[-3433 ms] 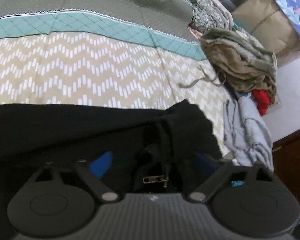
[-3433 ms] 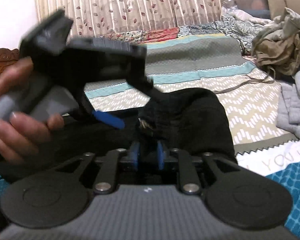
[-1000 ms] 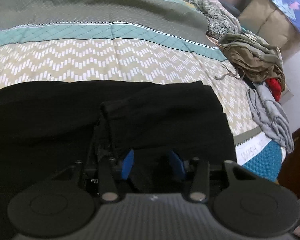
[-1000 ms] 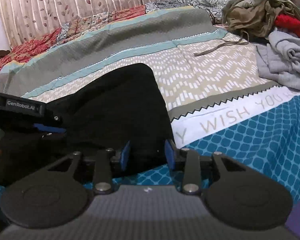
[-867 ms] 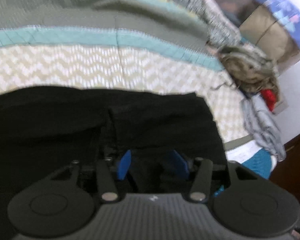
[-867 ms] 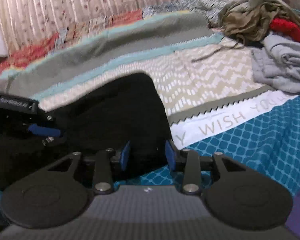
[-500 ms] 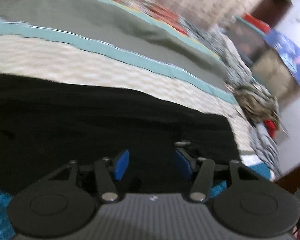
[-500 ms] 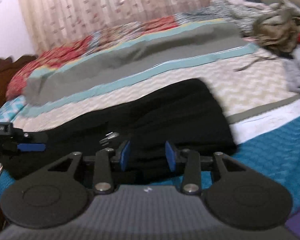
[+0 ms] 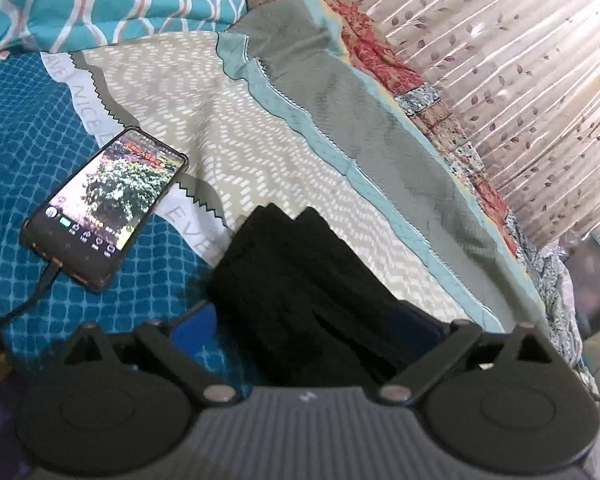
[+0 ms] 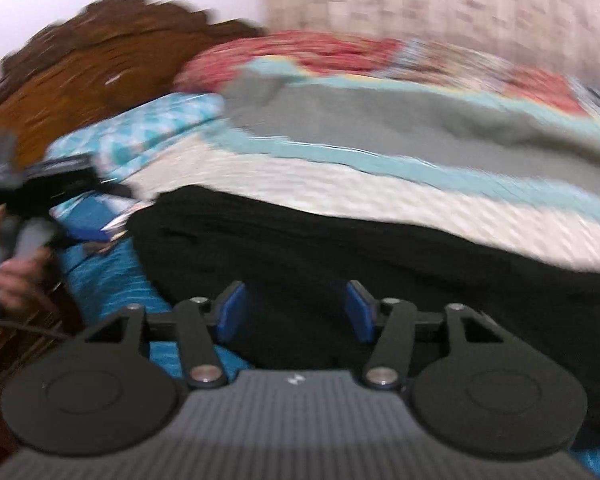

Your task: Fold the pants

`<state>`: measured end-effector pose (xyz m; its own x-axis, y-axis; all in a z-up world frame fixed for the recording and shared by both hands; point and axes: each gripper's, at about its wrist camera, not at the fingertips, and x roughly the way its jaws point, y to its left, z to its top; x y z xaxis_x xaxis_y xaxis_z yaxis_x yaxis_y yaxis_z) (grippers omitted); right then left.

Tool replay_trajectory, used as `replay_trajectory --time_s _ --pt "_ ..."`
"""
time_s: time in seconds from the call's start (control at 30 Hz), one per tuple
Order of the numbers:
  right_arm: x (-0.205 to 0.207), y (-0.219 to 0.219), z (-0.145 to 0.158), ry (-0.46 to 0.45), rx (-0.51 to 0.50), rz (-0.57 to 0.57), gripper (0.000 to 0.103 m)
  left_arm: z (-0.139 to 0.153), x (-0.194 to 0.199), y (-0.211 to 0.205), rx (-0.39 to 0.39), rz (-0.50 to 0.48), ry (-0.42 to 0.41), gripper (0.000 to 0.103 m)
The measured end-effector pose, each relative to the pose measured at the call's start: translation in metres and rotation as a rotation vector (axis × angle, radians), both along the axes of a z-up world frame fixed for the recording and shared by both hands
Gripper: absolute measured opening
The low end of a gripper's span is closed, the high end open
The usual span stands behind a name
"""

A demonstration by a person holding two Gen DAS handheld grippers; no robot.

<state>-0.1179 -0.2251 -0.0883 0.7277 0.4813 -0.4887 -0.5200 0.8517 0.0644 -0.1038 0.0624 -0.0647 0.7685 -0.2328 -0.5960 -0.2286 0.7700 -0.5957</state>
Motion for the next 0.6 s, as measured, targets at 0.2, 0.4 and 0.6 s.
replay_trajectory --time_s 0.2,0.4,0.6 --pt "0.010 0.057 -0.006 -0.026 -0.127 0.144 0.060 -0.038 0.026 0.004 -0.073 -0.017 0.086 0.103" --pt "0.019 0.063 -0.017 0.046 -0.133 0.124 0.060 -0.046 0.039 0.000 -0.069 -0.011 0.057 0.065" --pt "0.031 0.054 -0.020 0.100 -0.090 0.043 0.060 -0.041 0.032 -0.003 0.006 0.011 0.056 0.040"
